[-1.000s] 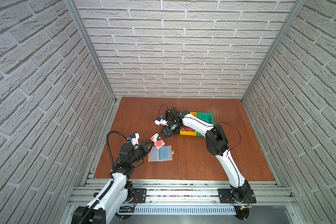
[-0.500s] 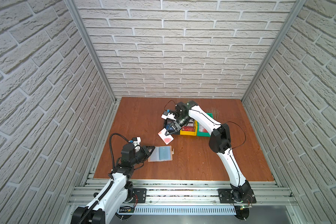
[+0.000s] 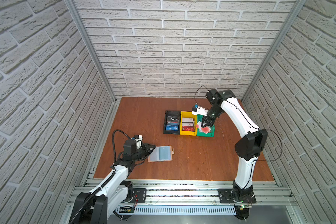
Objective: Take the credit cards out of the card holder
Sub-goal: Place the credit card in the storage box.
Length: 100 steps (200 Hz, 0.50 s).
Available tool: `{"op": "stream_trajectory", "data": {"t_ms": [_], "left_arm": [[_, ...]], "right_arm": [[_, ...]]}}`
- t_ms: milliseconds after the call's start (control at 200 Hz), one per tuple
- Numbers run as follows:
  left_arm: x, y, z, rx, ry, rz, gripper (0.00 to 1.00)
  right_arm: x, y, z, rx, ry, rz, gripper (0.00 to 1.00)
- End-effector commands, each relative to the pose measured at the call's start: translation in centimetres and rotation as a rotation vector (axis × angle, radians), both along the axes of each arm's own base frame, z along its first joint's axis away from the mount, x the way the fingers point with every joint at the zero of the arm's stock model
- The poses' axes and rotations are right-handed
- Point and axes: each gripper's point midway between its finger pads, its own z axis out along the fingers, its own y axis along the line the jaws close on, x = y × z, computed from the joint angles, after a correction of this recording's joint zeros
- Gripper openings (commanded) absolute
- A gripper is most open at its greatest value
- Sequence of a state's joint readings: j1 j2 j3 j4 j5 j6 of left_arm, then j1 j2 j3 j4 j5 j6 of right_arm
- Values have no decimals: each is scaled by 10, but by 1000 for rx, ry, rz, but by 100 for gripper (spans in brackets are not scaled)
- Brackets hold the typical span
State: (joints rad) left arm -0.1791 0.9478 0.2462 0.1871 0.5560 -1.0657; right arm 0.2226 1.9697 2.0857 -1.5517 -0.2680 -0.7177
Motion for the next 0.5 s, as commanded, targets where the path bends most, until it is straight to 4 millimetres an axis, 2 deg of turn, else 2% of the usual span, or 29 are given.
{"op": "stream_trajectory", "data": {"t_ms": [0,55,140,165,180,300,495], "left_arm": [[11,-5,21,-7,-88,-27,17],[12,-5,22,-5,-89,-26,17],[13,-5,22,-3,-89,-25,17],[13,-5,22,-3,-88,-26,17],[14,-5,22,-3,-88,-25,17],[14,-5,23,-6,-88,-23,17],[11,-3,23,-4,-90,-14,16]], "right_arm": [[14,-43,-10,-162,-66,-9,5],[21,-53,-10,-170,-81,-34,5],[29,-56,-16,-175,-96,-9,5],[31,-55,-15,-173,-107,4,5],[35,-55,-24,-175,-87,11,5],[45,-43,-38,-130,-73,72,5],[60,-40,-58,-153,-33,113,5]]}}
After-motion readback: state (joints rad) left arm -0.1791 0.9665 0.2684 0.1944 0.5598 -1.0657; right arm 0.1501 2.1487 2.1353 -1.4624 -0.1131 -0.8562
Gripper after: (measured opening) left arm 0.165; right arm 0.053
